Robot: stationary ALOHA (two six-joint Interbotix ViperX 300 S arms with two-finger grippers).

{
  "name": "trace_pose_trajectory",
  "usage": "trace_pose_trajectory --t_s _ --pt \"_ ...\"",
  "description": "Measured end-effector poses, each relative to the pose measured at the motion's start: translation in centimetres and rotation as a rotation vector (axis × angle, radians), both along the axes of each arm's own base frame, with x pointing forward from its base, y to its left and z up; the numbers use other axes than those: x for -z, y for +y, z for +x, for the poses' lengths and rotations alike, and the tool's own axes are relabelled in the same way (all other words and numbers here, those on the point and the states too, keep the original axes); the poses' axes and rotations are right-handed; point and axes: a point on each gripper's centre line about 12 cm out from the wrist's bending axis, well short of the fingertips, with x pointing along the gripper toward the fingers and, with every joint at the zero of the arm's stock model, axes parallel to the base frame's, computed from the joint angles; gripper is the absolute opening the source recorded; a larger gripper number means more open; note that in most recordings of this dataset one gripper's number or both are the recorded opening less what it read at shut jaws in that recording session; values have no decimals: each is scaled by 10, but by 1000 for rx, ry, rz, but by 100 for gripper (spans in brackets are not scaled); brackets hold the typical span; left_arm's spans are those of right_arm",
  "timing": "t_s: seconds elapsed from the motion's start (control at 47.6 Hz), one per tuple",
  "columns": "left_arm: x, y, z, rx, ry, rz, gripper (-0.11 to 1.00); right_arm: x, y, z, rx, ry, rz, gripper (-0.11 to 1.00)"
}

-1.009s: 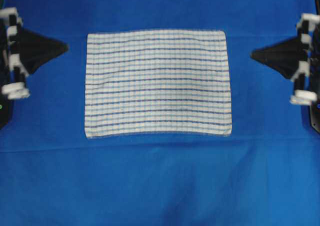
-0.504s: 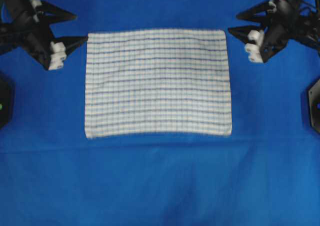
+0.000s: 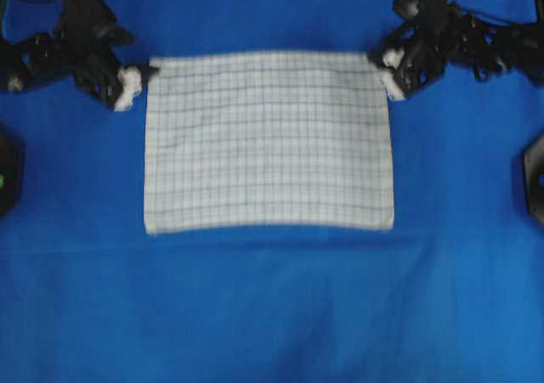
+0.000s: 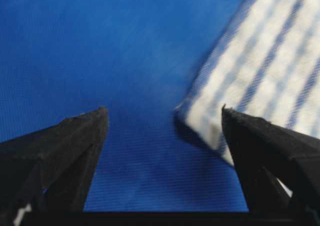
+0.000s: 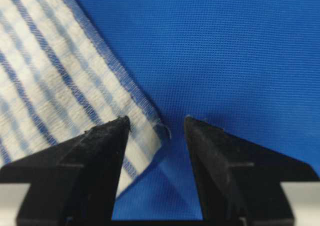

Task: Fold the blue towel.
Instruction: 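Move both grippers to the towel's far corners and grasp them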

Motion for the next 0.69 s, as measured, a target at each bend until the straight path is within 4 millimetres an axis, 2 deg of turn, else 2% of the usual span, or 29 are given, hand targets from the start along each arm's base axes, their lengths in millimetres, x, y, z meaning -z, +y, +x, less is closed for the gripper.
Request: trace_pose_trajectory --t_s 0.126,0.231,0.315,0.378,0.42,0.483,0.546,0.693 --pt "7 1 0 -4 19 -13 83 8 -3 0 9 14 10 53" --pt "7 2 1 -4 18 -12 69 7 -4 0 11 11 8 47" --pt "7 3 1 -3 19 -11 50 7 -4 0 10 12 7 30" --pt "7 2 1 0 22 -11 34 8 -4 -1 10 14 9 12" --pt "8 2 1 1 25 -13 25 7 -4 0 8 14 7 5" --pt "8 2 1 2 24 -14 12 7 -4 0 8 14 7 5" --pt "8 1 2 8 25 -13 5 8 -3 0 7 15 8 5" --pt "8 0 3 7 24 -15 3 7 -4 0 7 14 7 5"
